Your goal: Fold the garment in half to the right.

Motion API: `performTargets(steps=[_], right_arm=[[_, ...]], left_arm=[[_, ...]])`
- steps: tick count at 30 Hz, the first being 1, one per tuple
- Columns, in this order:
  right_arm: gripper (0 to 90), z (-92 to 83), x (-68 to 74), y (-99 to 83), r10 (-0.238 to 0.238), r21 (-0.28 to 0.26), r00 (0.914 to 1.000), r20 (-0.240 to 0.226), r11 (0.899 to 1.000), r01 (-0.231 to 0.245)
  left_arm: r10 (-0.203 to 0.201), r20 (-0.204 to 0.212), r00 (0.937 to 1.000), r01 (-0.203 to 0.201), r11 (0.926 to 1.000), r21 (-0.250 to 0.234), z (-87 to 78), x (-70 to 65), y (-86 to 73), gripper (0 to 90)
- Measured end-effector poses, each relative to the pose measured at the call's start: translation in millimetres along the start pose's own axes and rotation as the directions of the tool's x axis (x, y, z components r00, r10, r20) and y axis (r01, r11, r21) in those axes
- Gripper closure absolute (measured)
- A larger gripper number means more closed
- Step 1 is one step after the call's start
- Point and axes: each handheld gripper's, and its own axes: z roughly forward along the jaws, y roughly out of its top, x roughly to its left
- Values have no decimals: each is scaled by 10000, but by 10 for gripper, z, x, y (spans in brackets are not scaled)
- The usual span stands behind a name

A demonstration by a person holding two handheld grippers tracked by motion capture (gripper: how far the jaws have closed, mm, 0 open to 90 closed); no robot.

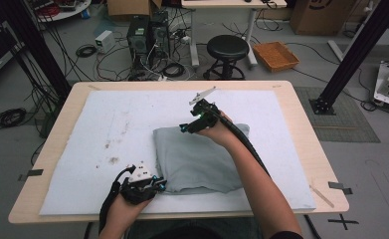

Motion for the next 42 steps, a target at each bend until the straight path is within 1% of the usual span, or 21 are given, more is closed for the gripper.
performTargets(steps=[3, 5, 8, 13, 19, 20, 22, 23, 25, 26, 27, 28, 30, 31, 33, 34, 37, 39, 41, 42], right_arm=[[220, 128, 49, 73, -96, 60, 9998, -199, 9999, 97], [220, 209, 77, 110, -49, -5, 9994, -349, 10000, 49], [220, 341, 115, 157, -35, 156, 9986, -531, 9999, 43], [220, 550, 191, 217, -168, 372, 9974, -695, 9991, 194], [222, 773, 304, 267, -289, 645, 9966, -778, 9973, 339], [233, 814, 321, 276, -356, 708, 9964, -772, 9966, 411], [253, 895, 365, 290, -461, 900, 9946, -929, 9944, 545], [263, 939, 386, 294, -544, 963, 9943, -916, 9933, 632], [347, 1025, 424, 296, -718, 1246, 9934, -891, 9888, 827], [367, 1059, 443, 292, -805, 1443, 9930, -868, 9852, 925], [386, 1076, 456, 293, -1007, 1425, 9922, -736, 9836, 1104], [430, 1074, 468, 304, -1049, 1433, 9923, -662, 9832, 1135], [573, 1065, 487, 314, -1377, 1386, 9872, -806, 9793, 1479], [624, 1056, 511, 320, -1513, 1444, 9844, -902, 9760, 1632], [731, 1054, 558, 331, -1893, 1464, 9774, -947, 9684, 2017], [765, 1053, 583, 338, -2057, 1492, 9743, -923, 9645, 2177], [795, 1058, 633, 358, -2365, 1535, 9694, -657, 9575, 2440], [803, 1053, 646, 373, -2286, 1541, 9718, -572, 9597, 2349], [805, 1031, 659, 394, -2338, 1419, 9709, -514, 9606, 2388], [805, 1031, 659, 394, -2338, 1419, 9709, -514, 9606, 2388]], left_arm=[[-115, 103, 9999, 115, 9999, 22, -1, 16, 1, 801], [-130, 109, 9999, 130, 9999, 16, -1, 16, 1, 801], [-121, 96, 9999, 121, 9999, 7, 0, 14, 0, 802], [-138, 80, 9999, 138, 9999, -13, 1, 10, -1, 802], [-115, 99, 9999, 115, 9999, 8, -1, 13, 0, 802], [-135, 112, 9998, 134, 9999, 17, -1, 16, 0, 802], [-156, 127, 9998, 156, 9999, 18, -1, 18, 0, 803], [-150, 121, 9998, 150, 9999, 22, -2, 17, 1, 803], [-151, 128, 9998, 151, 9999, 17, -2, 18, 1, 806], [-159, 132, 9998, 159, 9999, 28, -3, 19, 1, 807], [-142, 138, 9998, 141, 9999, 32, -4, 24, 2, 808], [-219, 171, 9996, 219, 9998, 7, -2, 26, 1, 809], [-361, 294, 9989, 360, 9993, 27, -4, 42, 2, 810], [-399, 335, 9986, 399, 9992, 14, -4, 50, 3, 811], [-457, 421, 9981, 457, 9990, 16, -10, 58, 3, 816], [-469, 452, 9979, 469, 9989, 0, -12, 60, 3, 820], [-449, 590, 9973, 452, 9990, -45, -29, 70, 5, 826], [-455, 660, 9968, 459, 9989, -48, -63, 89, 19, 828], [-373, 681, 9970, 381, 9992, -98, -120, 90, 47, 829], [-373, 681, 9970, 381, 9992, -98, -120, 90, 47, 830]])
